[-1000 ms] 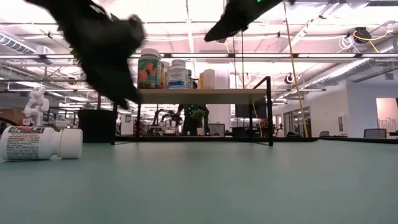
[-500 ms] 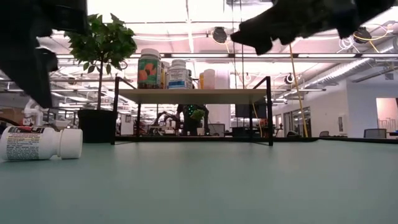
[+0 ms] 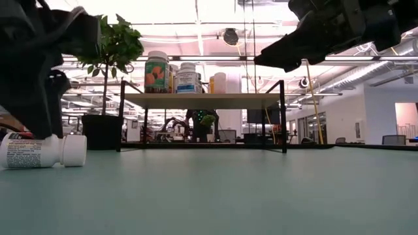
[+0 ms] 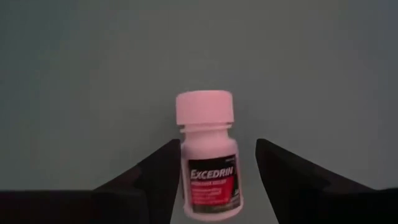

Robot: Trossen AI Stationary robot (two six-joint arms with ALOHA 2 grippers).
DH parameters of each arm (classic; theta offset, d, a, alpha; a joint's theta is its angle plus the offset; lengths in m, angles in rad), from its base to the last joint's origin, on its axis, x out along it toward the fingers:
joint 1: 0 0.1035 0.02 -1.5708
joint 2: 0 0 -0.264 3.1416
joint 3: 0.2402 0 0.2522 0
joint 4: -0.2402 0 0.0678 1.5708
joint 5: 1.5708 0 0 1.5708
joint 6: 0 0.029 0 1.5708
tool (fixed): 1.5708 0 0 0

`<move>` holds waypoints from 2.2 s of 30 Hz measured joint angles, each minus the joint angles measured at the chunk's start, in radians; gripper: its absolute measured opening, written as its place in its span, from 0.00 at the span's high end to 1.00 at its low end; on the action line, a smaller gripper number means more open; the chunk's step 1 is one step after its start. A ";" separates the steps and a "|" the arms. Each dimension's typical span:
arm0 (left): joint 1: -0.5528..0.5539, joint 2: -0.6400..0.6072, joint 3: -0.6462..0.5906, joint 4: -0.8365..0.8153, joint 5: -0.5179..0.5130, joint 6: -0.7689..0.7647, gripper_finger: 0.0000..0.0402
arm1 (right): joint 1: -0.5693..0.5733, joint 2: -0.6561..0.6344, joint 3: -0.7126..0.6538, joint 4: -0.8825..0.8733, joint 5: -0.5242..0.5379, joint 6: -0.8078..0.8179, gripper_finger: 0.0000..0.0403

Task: Pick and place medicine bottles onto shelf by color
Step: Put the black pill bottle on the shelf

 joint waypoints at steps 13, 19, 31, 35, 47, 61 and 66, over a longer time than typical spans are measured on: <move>-0.004 0.083 0.000 -0.037 0.022 -0.080 0.49 | -0.001 0.000 0.000 0.059 0.000 0.028 0.58; -0.007 0.100 0.002 -0.028 -0.036 -0.079 0.62 | -0.001 0.037 0.000 0.107 -0.001 0.158 0.58; 0.022 0.099 0.001 0.123 -0.699 -0.013 0.60 | 0.023 0.429 0.000 0.774 0.075 0.299 0.52; 0.052 0.100 0.001 0.371 -0.794 0.316 0.61 | 0.017 0.530 0.046 0.963 0.082 0.332 0.42; 0.111 0.163 -0.001 0.773 -0.833 0.838 0.61 | 0.087 0.647 0.275 0.786 0.329 0.228 0.27; 0.115 0.167 0.002 0.811 -0.861 0.887 0.61 | 0.105 0.665 0.287 0.794 0.520 0.238 0.39; 0.125 0.167 0.002 0.823 -0.865 0.894 0.59 | 0.107 0.665 0.288 0.799 0.511 0.220 0.39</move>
